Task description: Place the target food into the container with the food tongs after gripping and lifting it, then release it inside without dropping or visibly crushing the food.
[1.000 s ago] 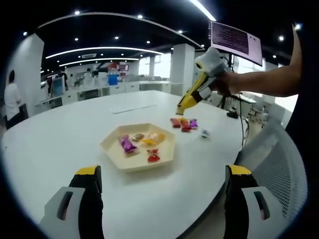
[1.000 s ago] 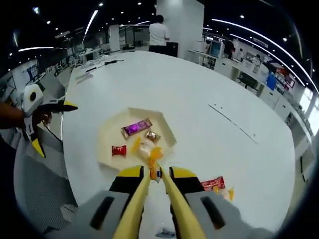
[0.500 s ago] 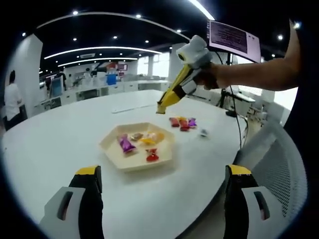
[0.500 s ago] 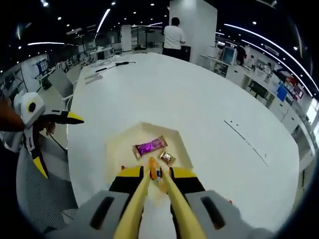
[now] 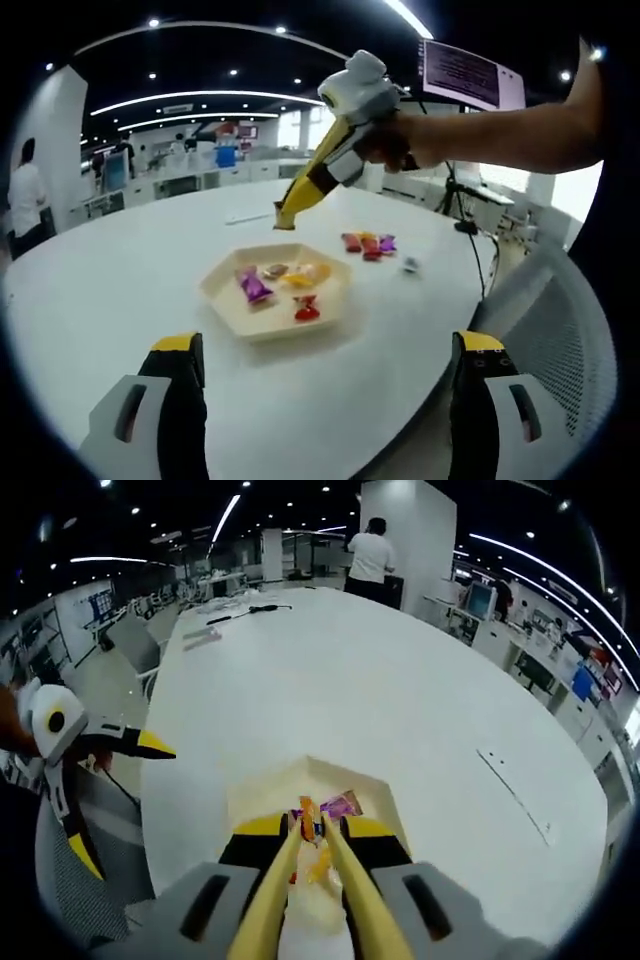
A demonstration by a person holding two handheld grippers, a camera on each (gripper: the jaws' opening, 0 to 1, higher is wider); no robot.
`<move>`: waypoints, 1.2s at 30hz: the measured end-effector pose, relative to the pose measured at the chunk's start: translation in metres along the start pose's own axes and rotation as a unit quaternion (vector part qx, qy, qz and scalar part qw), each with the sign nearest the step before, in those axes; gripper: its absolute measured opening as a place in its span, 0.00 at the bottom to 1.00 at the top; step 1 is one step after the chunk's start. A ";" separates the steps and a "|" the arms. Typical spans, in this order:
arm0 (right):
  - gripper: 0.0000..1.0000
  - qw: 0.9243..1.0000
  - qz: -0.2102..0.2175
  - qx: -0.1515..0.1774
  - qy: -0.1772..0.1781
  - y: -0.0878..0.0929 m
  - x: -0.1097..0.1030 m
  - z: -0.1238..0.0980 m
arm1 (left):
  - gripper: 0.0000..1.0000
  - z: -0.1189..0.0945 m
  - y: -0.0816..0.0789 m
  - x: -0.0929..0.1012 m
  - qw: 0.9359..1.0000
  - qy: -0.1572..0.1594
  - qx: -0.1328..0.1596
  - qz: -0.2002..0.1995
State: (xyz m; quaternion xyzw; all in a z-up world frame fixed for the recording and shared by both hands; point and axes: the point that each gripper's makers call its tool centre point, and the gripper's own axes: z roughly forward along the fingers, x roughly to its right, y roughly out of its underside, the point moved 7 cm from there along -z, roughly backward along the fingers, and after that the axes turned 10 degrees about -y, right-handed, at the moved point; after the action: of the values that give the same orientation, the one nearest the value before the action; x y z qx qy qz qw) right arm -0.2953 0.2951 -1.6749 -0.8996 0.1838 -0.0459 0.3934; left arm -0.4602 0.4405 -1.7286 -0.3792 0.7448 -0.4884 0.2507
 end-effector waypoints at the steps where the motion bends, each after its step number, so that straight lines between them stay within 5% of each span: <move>1: 0.19 1.000 -0.003 -0.001 -0.001 -0.003 0.000 0.002 | 0.99 0.000 0.001 0.000 1.000 0.000 -0.001 0.002; 36: 0.27 0.999 -0.035 0.018 -0.004 -0.011 0.001 -0.002 | 0.99 0.000 0.001 -0.001 1.000 -0.003 -0.003 -0.001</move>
State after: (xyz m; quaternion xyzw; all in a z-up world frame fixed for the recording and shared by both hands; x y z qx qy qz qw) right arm -0.2918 0.3009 -1.6657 -0.8983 0.1502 -0.0597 0.4086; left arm -0.4600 0.4411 -1.7294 -0.3820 0.7455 -0.4852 0.2509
